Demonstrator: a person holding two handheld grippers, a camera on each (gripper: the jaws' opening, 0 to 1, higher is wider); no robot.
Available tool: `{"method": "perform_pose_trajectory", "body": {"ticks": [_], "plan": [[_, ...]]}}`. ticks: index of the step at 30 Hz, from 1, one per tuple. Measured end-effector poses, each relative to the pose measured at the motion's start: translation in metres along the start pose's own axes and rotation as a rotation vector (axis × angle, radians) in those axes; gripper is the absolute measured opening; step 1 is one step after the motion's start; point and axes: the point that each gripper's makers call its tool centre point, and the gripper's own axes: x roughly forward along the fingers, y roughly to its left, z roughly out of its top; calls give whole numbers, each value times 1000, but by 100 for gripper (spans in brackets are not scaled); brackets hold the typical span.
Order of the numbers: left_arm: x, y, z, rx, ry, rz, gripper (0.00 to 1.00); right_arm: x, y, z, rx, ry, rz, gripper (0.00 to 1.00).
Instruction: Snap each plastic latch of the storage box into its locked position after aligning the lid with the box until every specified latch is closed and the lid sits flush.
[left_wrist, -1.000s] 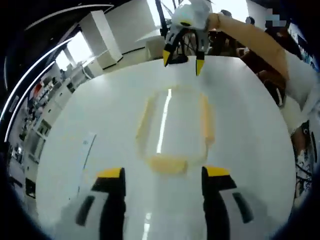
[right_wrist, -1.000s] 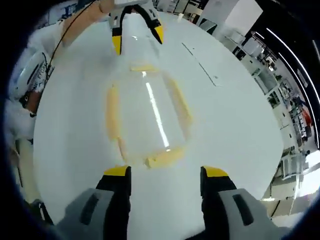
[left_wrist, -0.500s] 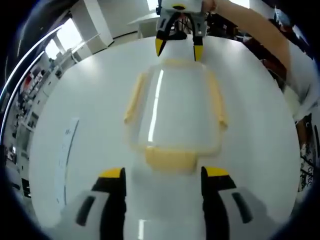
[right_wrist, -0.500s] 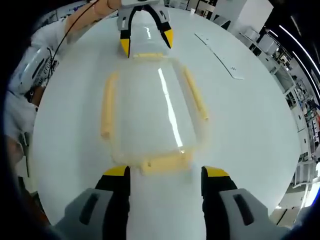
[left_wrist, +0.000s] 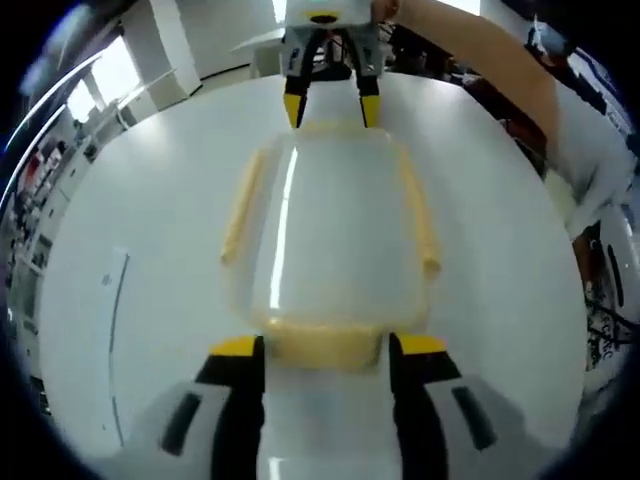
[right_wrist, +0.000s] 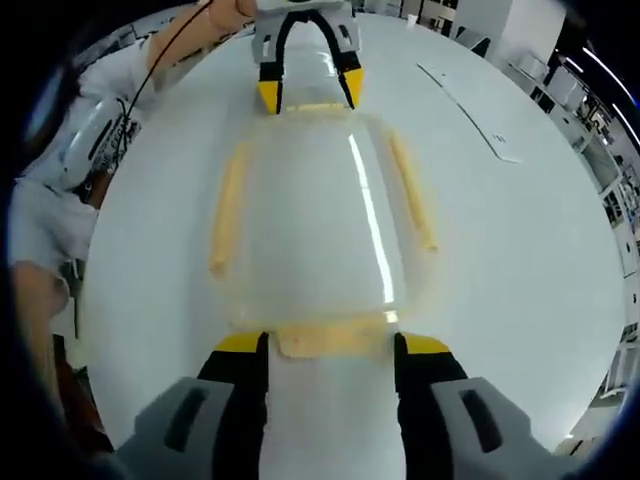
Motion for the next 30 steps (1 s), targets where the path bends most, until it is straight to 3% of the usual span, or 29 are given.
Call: {"method": "perform_pose_trajectory", "body": {"ticks": [12, 16, 30], "plan": [[0, 5, 4, 49, -26, -43, 42, 3, -2, 2, -42, 74, 19, 48], [0, 7, 5, 36, -42, -40, 41, 3, -3, 2, -37, 69, 19, 40], [-2, 9, 4, 34, -12, -34, 40, 6, 0, 4, -20, 141, 6, 40]]}}
